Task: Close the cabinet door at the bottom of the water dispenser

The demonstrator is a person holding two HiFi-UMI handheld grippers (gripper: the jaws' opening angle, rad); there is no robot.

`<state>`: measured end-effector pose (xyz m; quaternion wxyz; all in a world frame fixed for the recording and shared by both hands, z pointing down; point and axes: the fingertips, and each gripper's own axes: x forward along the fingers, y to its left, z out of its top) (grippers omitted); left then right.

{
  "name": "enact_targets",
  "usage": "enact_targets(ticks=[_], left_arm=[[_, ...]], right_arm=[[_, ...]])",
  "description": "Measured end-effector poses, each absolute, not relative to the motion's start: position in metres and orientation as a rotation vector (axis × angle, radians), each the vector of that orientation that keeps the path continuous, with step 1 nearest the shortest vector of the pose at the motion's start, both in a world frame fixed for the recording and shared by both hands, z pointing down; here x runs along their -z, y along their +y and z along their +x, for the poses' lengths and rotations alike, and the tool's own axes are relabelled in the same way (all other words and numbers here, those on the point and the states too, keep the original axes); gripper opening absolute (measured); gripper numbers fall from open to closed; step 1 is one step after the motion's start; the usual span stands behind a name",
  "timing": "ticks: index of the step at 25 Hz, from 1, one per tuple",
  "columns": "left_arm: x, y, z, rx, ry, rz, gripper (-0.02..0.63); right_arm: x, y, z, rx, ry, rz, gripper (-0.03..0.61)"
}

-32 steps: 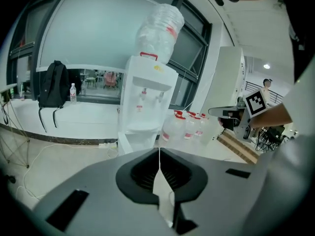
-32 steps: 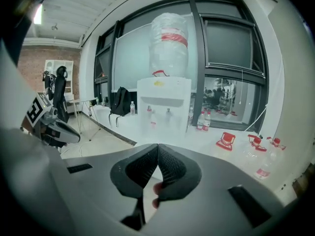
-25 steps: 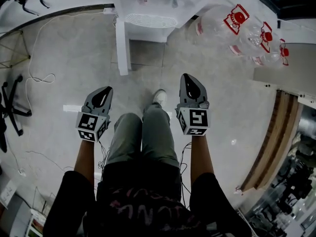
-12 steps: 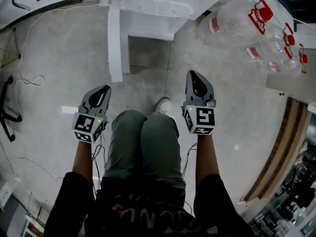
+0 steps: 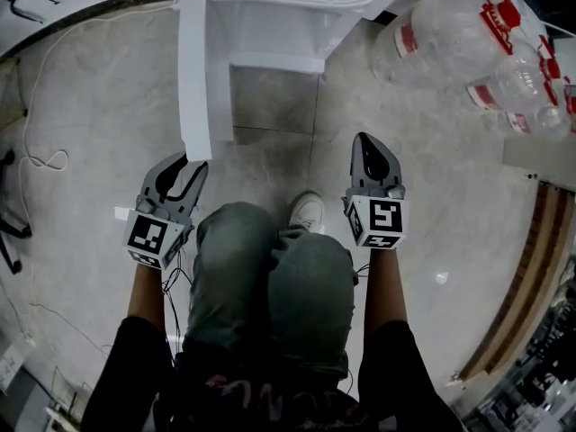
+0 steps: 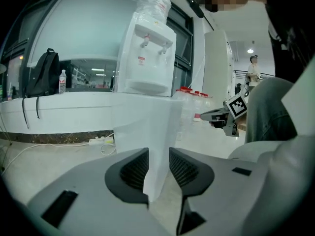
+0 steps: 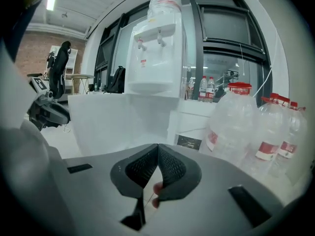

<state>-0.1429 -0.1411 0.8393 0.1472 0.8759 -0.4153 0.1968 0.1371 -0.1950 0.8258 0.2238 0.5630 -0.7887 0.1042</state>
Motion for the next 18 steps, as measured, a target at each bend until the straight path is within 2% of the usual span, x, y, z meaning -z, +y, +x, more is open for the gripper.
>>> enact_targets(ticks=[6, 18], left_arm=[[-0.843, -0.151, -0.120, -0.451, -1.176, 2.592, 0.138], [-0.842, -0.166, -0.055, -0.516, -1.014, 2.751, 0.114]], right_arm=[[-0.849, -0.190, 0.156, -0.283, -2.149, 1.624, 0.014], [-0.866, -0.174, 0.180, -0.314, -2.130, 1.694, 0.014]])
